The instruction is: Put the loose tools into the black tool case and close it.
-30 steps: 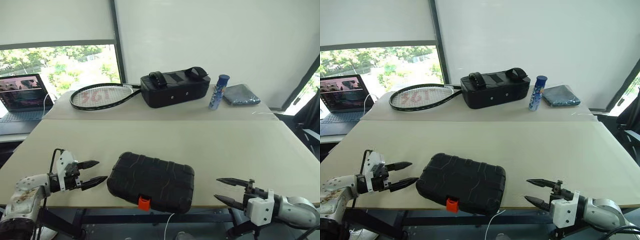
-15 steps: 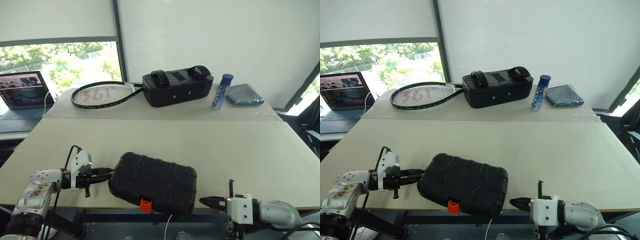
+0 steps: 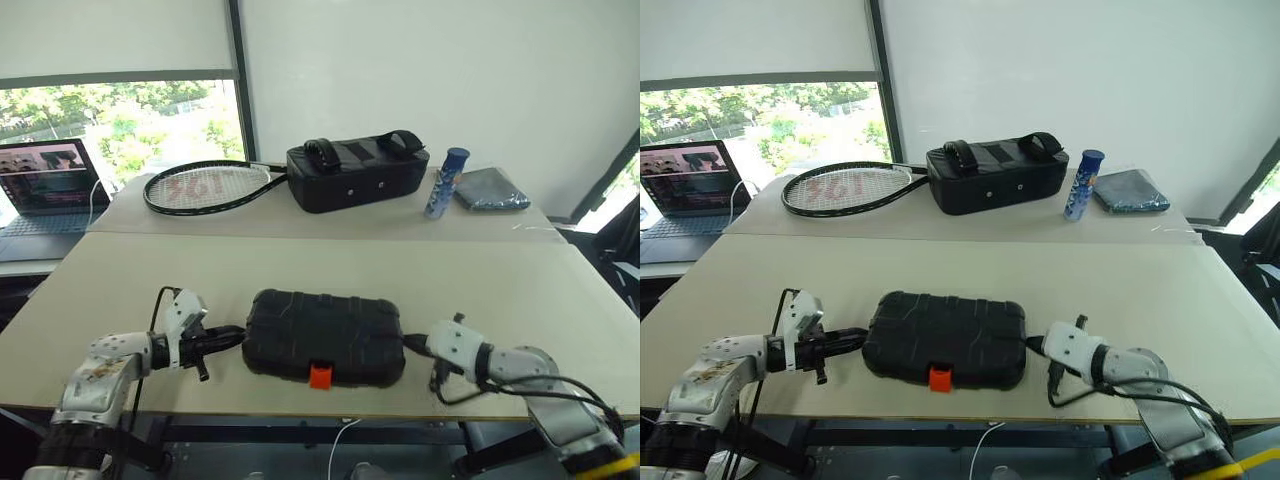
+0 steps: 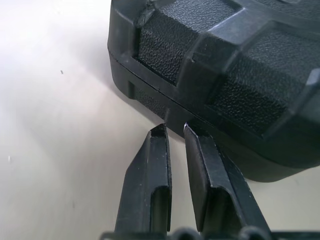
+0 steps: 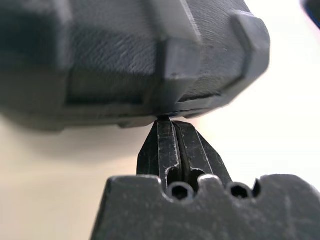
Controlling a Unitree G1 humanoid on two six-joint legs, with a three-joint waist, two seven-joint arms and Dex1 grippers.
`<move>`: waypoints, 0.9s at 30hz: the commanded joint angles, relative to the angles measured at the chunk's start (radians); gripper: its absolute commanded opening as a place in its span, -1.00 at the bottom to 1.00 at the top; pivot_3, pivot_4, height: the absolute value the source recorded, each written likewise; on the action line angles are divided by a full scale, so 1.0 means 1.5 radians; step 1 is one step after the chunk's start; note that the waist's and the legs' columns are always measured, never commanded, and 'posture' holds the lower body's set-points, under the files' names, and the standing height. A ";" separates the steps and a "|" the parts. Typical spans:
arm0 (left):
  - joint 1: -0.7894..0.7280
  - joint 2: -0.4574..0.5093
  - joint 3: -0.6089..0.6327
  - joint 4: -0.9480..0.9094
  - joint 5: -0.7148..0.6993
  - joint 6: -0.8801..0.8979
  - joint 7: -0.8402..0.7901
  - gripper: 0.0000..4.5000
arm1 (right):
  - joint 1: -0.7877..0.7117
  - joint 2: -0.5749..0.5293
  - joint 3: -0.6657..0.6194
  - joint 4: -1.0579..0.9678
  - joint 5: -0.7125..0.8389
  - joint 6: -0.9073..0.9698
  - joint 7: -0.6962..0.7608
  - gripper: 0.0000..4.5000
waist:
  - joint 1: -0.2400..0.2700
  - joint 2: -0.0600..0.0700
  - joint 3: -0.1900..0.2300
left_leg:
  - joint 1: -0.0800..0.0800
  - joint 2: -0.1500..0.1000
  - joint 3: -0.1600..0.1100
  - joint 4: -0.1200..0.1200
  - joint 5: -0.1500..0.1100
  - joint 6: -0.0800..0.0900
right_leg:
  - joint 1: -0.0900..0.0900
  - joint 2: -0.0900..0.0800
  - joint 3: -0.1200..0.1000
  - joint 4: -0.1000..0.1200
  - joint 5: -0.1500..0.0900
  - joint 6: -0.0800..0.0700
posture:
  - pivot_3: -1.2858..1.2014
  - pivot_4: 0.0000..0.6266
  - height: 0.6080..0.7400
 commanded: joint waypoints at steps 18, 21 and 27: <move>-0.088 0.093 0.000 -0.043 -0.093 0.068 -0.148 -0.71 | 0.111 -0.086 -0.152 -0.157 0.102 0.024 0.074 -1.00 | -0.003 0.000 0.000 | -0.002 0.000 -0.001 -0.001 0.000 0.000 | 0.001 -0.001 -0.002 -0.004 -0.001 0.001 | 0.03 -0.52 1.00; -0.160 0.089 -0.037 -0.068 -0.122 0.135 -0.172 -0.71 | 0.171 -0.086 -0.155 -0.275 0.173 0.063 0.102 -1.00 | -0.003 0.000 0.000 | -0.001 0.000 -0.001 -0.001 0.000 0.000 | 0.002 0.000 -0.002 -0.004 0.000 0.001 | 0.03 -0.52 1.00; -0.298 -0.044 -0.137 -0.004 -0.033 0.093 -0.075 -0.71 | 0.210 -0.037 -0.076 -0.414 0.203 0.158 0.051 -1.00 | 0.003 0.000 0.000 | -0.001 -0.001 -0.002 0.000 0.000 0.000 | 0.003 0.000 -0.001 -0.005 0.000 0.002 | 0.03 -0.52 1.00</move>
